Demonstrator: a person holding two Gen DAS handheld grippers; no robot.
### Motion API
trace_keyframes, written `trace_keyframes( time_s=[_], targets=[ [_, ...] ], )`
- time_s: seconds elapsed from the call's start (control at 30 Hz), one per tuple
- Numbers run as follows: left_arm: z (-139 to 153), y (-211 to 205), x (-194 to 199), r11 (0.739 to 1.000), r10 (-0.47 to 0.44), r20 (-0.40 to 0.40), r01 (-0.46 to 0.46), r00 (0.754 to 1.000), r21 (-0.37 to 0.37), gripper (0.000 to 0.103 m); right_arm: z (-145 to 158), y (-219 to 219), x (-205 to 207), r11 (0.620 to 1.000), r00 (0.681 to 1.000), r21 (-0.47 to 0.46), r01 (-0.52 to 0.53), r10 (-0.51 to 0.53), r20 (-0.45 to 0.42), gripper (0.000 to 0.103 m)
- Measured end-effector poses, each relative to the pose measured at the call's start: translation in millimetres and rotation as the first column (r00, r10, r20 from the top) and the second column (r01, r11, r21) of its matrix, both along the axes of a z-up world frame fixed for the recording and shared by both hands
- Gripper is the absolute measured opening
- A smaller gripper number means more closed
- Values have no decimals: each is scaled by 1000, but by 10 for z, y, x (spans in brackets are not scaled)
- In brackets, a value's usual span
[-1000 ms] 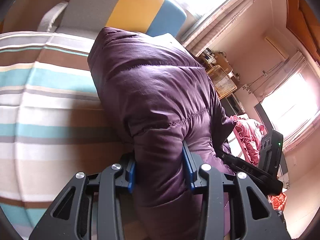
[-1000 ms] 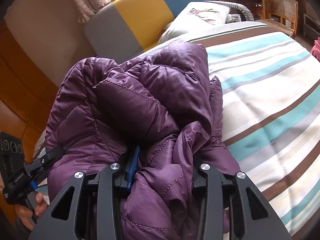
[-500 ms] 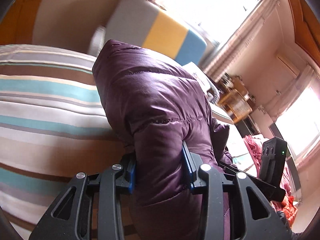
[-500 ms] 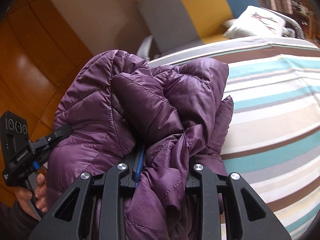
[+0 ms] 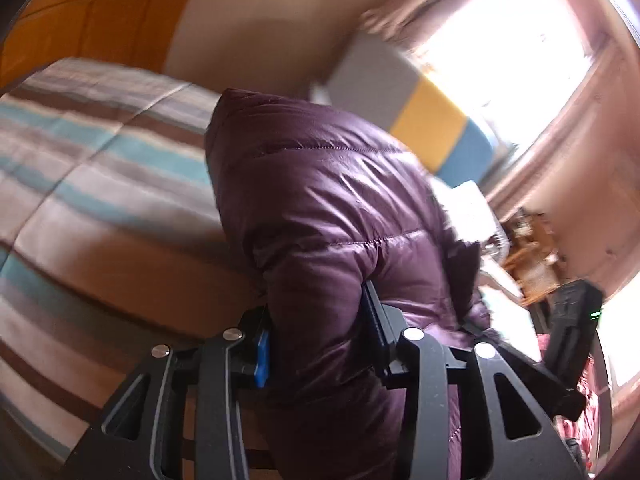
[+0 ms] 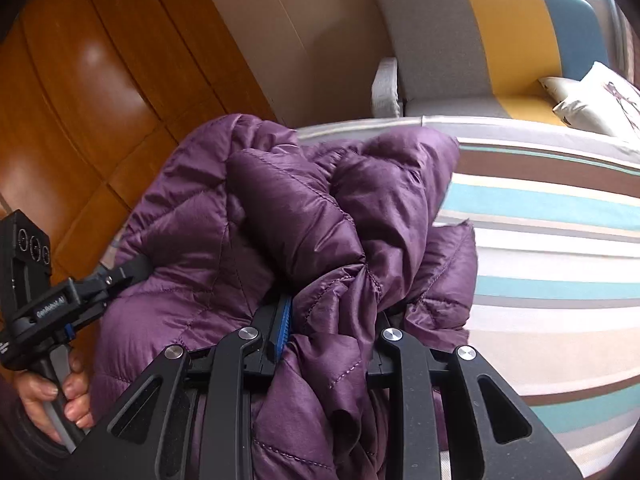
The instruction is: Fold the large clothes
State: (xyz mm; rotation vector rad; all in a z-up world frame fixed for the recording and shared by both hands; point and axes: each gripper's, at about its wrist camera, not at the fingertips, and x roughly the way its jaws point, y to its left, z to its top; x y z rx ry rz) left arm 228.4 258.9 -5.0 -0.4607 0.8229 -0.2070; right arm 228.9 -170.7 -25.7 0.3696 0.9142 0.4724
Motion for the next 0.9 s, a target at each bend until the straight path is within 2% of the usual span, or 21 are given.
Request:
trace_keyframes(
  time_s=[0.13, 0.23, 0.33, 0.43, 0.5, 0.6, 0.63, 0.77, 0.83, 0.9],
  targets=[
    [-190, -34, 2, 999, 31, -29, -30, 999, 34, 54, -135, 42, 34, 998, 1000, -60, 15, -15, 3, 35],
    [-271, -192, 36, 992, 51, -30, -47, 998, 116, 55, -331, 48, 64, 998, 999, -53, 36, -37, -17, 37],
    [-343, -130, 23, 988, 72, -37, -66, 997, 140, 56, -387, 75, 108, 997, 1000, -67, 27, -28, -14, 41],
    [-262, -132, -21, 983, 89, -30, -83, 996, 163, 56, -351, 40, 125, 997, 999, -64, 34, -36, -24, 50],
    [-154, -143, -185, 982, 97, -25, -92, 995, 164, 56, -285, 33, 101, 995, 999, -85, 47, -48, -13, 63],
    [-46, -132, -303, 977, 115, 1, -113, 993, 183, 55, -199, -65, 168, 993, 997, -95, 73, -72, 10, 74],
    [-7, -124, -352, 975, 119, 13, -120, 993, 187, 55, -162, -82, 164, 990, 996, -111, 84, -81, 28, 75],
    [111, -105, -559, 970, 141, 51, -148, 989, 191, 55, 92, -179, 10, 982, 986, -153, 115, -93, 140, 75],
    [156, -71, -659, 971, 156, 63, -164, 986, 171, 55, 235, -222, -154, 983, 977, -149, 110, -79, 197, 64],
    [189, -55, -736, 972, 163, 74, -173, 984, 157, 54, 378, -246, -299, 990, 972, -124, 68, -38, 234, 44]
  ],
)
